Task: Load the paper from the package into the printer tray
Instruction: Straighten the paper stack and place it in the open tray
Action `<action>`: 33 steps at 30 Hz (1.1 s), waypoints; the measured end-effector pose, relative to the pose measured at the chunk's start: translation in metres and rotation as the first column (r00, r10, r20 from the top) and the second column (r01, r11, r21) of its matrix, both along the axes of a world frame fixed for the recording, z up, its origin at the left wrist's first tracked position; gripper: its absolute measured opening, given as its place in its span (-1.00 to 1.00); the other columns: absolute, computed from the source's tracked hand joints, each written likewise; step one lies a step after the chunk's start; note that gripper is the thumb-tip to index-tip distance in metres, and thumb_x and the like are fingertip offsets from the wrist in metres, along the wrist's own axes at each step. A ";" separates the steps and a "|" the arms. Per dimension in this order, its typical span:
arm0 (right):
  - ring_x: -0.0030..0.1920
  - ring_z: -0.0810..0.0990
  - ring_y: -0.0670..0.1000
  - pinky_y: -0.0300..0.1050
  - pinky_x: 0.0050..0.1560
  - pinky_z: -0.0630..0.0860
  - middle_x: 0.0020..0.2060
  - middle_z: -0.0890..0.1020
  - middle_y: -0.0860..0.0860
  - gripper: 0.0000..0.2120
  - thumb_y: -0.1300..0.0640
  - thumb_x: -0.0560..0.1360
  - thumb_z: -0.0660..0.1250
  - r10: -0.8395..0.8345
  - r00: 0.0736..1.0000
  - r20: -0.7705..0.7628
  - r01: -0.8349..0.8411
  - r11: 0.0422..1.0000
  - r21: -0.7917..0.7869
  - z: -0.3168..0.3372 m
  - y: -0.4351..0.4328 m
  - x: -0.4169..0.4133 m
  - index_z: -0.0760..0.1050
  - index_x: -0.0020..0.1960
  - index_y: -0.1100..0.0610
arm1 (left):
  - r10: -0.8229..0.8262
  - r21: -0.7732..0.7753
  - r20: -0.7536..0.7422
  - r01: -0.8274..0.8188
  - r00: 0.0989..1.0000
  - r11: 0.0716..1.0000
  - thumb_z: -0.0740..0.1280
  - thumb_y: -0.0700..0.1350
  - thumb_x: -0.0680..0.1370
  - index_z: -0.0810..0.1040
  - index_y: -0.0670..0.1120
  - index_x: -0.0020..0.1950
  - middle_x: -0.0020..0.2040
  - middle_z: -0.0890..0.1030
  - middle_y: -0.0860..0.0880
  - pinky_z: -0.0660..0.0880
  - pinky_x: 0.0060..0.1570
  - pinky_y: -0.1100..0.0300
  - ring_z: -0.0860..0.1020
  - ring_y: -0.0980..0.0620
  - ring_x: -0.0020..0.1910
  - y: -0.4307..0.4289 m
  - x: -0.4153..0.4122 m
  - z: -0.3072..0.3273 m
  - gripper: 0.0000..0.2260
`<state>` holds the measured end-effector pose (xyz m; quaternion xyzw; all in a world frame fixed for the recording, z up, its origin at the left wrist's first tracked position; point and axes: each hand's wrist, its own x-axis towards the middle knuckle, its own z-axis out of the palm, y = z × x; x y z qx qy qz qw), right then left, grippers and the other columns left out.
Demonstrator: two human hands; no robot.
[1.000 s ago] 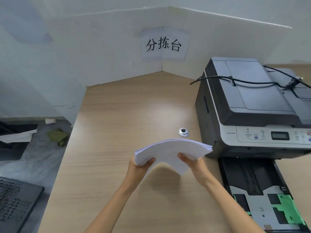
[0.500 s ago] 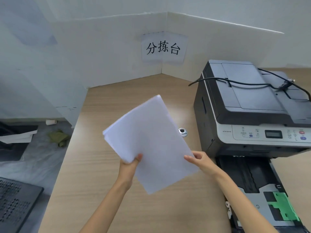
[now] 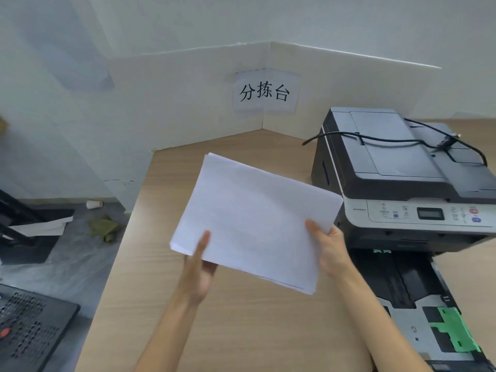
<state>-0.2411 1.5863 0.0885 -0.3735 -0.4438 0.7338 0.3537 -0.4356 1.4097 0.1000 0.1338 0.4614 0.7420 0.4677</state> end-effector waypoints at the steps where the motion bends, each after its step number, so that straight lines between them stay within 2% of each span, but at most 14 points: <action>1: -0.17 0.67 0.11 0.03 -0.14 0.64 -0.13 0.70 0.10 -0.65 0.09 0.39 0.39 0.005 1.000 -0.001 -0.005 1.000 0.010 0.002 0.003 0.006 0.54 0.06 0.31 | -0.077 0.021 0.006 0.077 0.997 0.997 0.15 0.07 0.57 0.42 -0.07 0.36 0.26 0.58 -0.05 0.53 0.18 0.08 0.53 -0.04 0.25 -0.010 -0.019 0.006 -0.59; 4: -0.24 0.69 0.07 -0.04 -0.24 0.65 -0.21 0.73 0.06 -0.81 0.16 0.42 0.34 0.044 0.999 -0.024 -0.044 0.999 0.027 0.008 0.008 0.021 0.57 -0.02 0.24 | -0.334 -0.087 -0.018 0.331 0.942 0.939 0.32 0.22 0.41 0.49 -0.07 0.31 0.13 0.62 -0.07 0.54 0.00 0.11 0.57 -0.06 0.10 -0.028 -0.064 0.026 -0.43; 6: -0.25 0.70 0.07 -0.07 -0.26 0.64 -0.22 0.73 0.06 -0.83 0.16 0.40 0.35 0.070 0.998 -0.003 -0.070 0.996 0.049 0.010 0.008 0.024 0.59 -0.05 0.22 | -0.512 -0.271 -0.152 0.463 0.845 0.844 0.33 0.20 0.40 0.50 -0.03 0.30 0.14 0.56 -0.12 0.44 0.04 0.00 0.52 -0.13 0.09 -0.025 -0.078 0.031 -0.46; 8: -0.24 0.70 0.08 -0.07 -0.25 0.64 -0.22 0.73 0.08 -0.78 0.12 0.36 0.39 0.089 0.995 0.034 -0.091 0.993 0.078 0.011 0.006 0.024 0.60 -0.06 0.23 | -0.612 -0.407 -0.221 0.499 0.759 0.765 0.36 0.21 0.38 0.51 -0.02 0.28 0.20 0.59 -0.12 0.48 0.08 0.01 0.55 -0.15 0.15 -0.017 -0.080 0.035 -0.46; 10: -0.23 0.69 0.09 -0.05 -0.24 0.64 -0.22 0.72 0.09 -0.77 0.12 0.38 0.38 0.103 0.992 0.073 -0.110 0.989 0.098 0.011 0.004 0.023 0.59 -0.04 0.25 | -0.566 -0.445 -0.253 0.425 0.785 0.788 0.43 0.11 0.35 0.57 -0.02 0.18 0.15 0.65 -0.08 0.58 0.00 0.12 0.61 -0.08 0.12 -0.006 -0.072 0.033 -0.56; 13: -0.22 0.69 0.03 -0.10 -0.22 0.63 -0.23 0.73 0.04 -0.87 0.18 0.45 0.33 0.096 0.986 0.134 -0.116 0.981 0.153 0.004 0.004 0.022 0.60 -0.07 0.21 | -0.310 -0.440 -0.466 0.087 0.829 0.894 0.40 -0.11 0.43 0.64 -0.03 -0.12 -0.09 0.70 -0.07 0.59 -0.14 0.08 0.66 -0.02 -0.08 0.009 -0.053 0.011 -0.94; 15: -0.18 0.66 -0.02 -0.11 -0.14 0.59 -0.21 0.72 0.00 -0.91 0.21 0.47 0.35 0.082 0.979 0.187 -0.118 0.974 0.195 -0.002 0.007 0.020 0.62 -0.06 0.15 | -0.187 -0.388 -0.567 -0.059 0.802 0.920 0.34 -0.28 0.48 0.58 -0.03 -0.33 -0.37 0.63 0.10 0.49 -0.30 0.15 0.56 0.15 -0.33 0.016 -0.043 -0.006 -0.77; 17: -0.09 0.61 -0.01 -0.05 -0.04 0.52 -0.11 0.70 0.07 -0.83 0.19 0.45 0.38 0.084 0.967 0.238 -0.145 0.957 0.250 -0.009 0.011 0.017 0.63 0.03 0.13 | -0.138 -0.353 -0.571 -0.090 0.809 0.931 0.30 -0.34 0.48 0.51 -0.11 -0.34 -0.50 0.55 0.17 0.42 -0.41 0.25 0.46 0.25 -0.45 0.018 -0.036 -0.019 -0.78; 19: -0.07 0.59 -0.01 -0.07 -0.01 0.50 -0.08 0.66 0.07 -0.79 0.21 0.44 0.38 0.076 0.963 0.258 -0.138 0.964 0.229 -0.018 0.017 0.017 0.61 0.07 0.14 | -0.133 -0.360 -0.558 -0.095 0.819 0.928 0.30 -0.34 0.48 0.52 -0.15 -0.31 -0.51 0.52 0.20 0.38 -0.43 0.32 0.43 0.27 -0.46 0.022 -0.033 -0.029 -0.81; 22: -0.08 0.61 -0.02 -0.09 0.00 0.51 -0.10 0.67 0.03 -0.83 0.26 0.46 0.37 0.094 0.953 0.289 -0.134 0.984 0.121 -0.037 0.021 0.019 0.61 0.03 0.10 | -0.090 -0.417 -0.528 -0.165 0.844 0.894 0.33 -0.31 0.49 0.58 -0.04 -0.28 -0.43 0.57 0.18 0.41 -0.36 0.23 0.47 0.25 -0.43 0.024 -0.026 -0.056 -0.79; 24: -0.07 0.61 0.04 -0.03 0.02 0.49 -0.14 0.68 0.03 -0.85 0.19 0.39 0.43 0.099 0.932 0.348 -0.127 0.990 0.059 -0.057 0.019 0.021 0.62 -0.04 0.08 | -0.107 -0.478 -0.495 -0.166 0.862 0.863 0.38 -0.28 0.46 0.59 -0.01 -0.28 -0.35 0.59 0.06 0.43 -0.33 0.20 0.49 0.23 -0.41 0.022 -0.017 -0.077 -0.81; 26: -0.02 0.62 0.09 -0.04 0.03 0.51 -0.13 0.70 0.02 -0.72 0.03 0.24 0.49 0.124 0.909 0.398 -0.138 0.990 0.007 -0.076 0.014 0.025 0.63 -0.06 0.05 | -0.176 -0.561 -0.446 -0.121 0.878 0.819 0.43 -0.27 0.39 0.60 0.04 -0.32 -0.33 0.60 0.02 0.46 -0.36 0.22 0.50 0.17 -0.39 0.016 -0.009 -0.097 -0.79; 29: 0.04 0.63 0.02 -0.14 0.02 0.50 -0.08 0.70 -0.04 -0.61 -0.09 0.21 0.47 0.185 0.896 0.405 -0.189 0.982 -0.030 -0.090 0.007 0.030 0.63 0.00 0.03 | -0.194 -0.572 -0.378 -0.063 0.905 0.818 0.47 -0.32 0.38 0.63 0.04 -0.20 -0.33 0.68 0.16 0.49 -0.33 0.44 0.59 0.27 -0.32 0.007 -0.003 -0.111 -0.76; 33: -0.04 0.64 -0.09 -0.24 -0.03 0.52 -0.10 0.68 -0.08 -0.44 -0.20 0.17 0.50 0.177 0.928 0.328 -0.172 0.984 -0.045 -0.085 0.010 0.033 0.55 0.07 0.08 | -0.143 -0.515 -0.383 -0.082 0.913 0.853 0.51 -0.30 0.34 0.61 0.06 -0.11 -0.27 0.68 0.31 0.52 -0.24 0.45 0.62 0.31 -0.24 0.007 -0.012 -0.106 -0.71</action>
